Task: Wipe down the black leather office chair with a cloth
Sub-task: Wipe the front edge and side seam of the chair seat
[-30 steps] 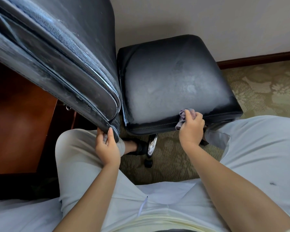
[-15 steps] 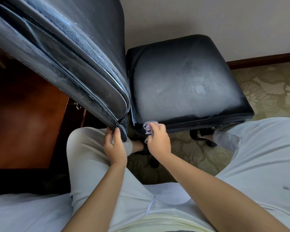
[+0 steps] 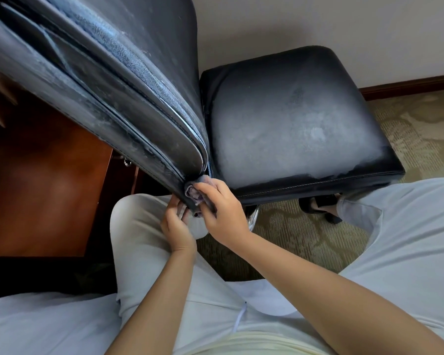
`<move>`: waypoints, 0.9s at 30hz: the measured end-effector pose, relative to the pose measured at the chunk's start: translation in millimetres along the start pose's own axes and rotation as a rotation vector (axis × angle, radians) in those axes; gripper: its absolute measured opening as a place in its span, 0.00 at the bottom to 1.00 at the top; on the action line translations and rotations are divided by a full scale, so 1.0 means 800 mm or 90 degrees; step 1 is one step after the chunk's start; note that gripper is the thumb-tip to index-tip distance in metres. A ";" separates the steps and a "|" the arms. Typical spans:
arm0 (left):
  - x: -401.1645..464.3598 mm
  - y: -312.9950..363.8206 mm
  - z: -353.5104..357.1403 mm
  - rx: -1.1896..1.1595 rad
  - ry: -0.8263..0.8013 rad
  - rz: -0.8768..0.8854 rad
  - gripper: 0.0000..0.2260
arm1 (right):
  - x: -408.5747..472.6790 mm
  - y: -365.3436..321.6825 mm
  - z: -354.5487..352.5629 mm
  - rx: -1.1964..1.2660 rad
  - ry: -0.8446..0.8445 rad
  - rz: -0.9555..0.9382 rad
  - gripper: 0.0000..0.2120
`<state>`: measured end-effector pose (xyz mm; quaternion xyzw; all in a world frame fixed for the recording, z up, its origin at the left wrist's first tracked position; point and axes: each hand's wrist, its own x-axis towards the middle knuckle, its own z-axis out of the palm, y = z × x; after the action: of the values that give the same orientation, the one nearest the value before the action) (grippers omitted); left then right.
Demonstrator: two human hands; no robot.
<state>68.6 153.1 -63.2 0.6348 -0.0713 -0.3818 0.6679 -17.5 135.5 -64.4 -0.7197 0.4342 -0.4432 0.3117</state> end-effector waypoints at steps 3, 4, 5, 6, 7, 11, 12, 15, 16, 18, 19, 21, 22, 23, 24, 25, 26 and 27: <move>0.003 -0.002 -0.001 0.003 0.002 -0.004 0.15 | 0.004 0.008 0.007 -0.066 -0.038 -0.055 0.19; 0.003 -0.001 0.000 0.005 0.006 -0.006 0.15 | 0.004 0.016 0.011 -0.102 -0.074 -0.045 0.20; 0.003 -0.001 0.000 0.004 0.010 -0.008 0.14 | 0.004 0.026 0.015 -0.141 -0.120 -0.022 0.20; 0.003 0.000 0.001 -0.001 0.012 -0.008 0.14 | 0.002 0.038 0.017 -0.181 -0.169 0.006 0.20; 0.001 0.001 0.002 -0.006 0.012 -0.006 0.13 | 0.001 0.047 0.019 -0.222 -0.218 0.035 0.20; -0.002 0.001 0.002 0.001 0.009 0.001 0.12 | -0.011 0.063 0.014 -0.253 -0.287 0.122 0.18; -0.002 0.000 0.001 0.001 0.009 0.002 0.12 | -0.014 0.062 0.011 -0.218 -0.254 0.153 0.18; -0.003 -0.001 0.001 0.007 0.002 0.012 0.13 | -0.021 0.052 0.005 -0.122 -0.129 0.157 0.20; -0.003 -0.002 0.002 0.017 -0.008 0.016 0.13 | -0.021 0.049 0.006 -0.100 -0.101 0.136 0.20; 0.000 -0.008 0.001 0.056 -0.042 0.017 0.15 | -0.020 0.042 0.014 -0.059 -0.070 0.097 0.19; 0.000 -0.009 0.001 0.075 -0.060 0.017 0.17 | -0.020 0.040 0.020 -0.045 -0.062 0.084 0.18; -0.003 -0.009 -0.001 0.100 -0.080 0.013 0.24 | -0.020 0.039 0.031 -0.044 -0.053 0.075 0.17; -0.005 -0.009 -0.002 0.103 -0.082 0.002 0.26 | -0.019 0.040 0.035 -0.052 -0.052 0.074 0.17; -0.006 -0.009 -0.002 0.102 -0.082 -0.006 0.26 | -0.018 0.043 0.038 -0.067 -0.057 0.072 0.16; -0.006 -0.007 -0.002 0.104 -0.084 -0.012 0.24 | -0.017 0.047 0.039 -0.094 -0.078 0.074 0.16; -0.006 -0.006 -0.001 0.110 -0.086 -0.017 0.22 | -0.015 0.052 0.040 -0.135 -0.120 0.092 0.15; -0.005 -0.006 -0.001 0.114 -0.088 -0.022 0.22 | -0.012 0.057 0.039 -0.200 -0.185 0.117 0.15; -0.004 -0.007 -0.002 0.114 -0.091 -0.024 0.21 | -0.010 0.062 0.039 -0.276 -0.256 0.130 0.15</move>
<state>64.8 156.9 -67.4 0.6642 -0.1406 -0.4309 0.5944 -8.5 123.5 -121.3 -0.7954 0.5181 -0.1556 0.2735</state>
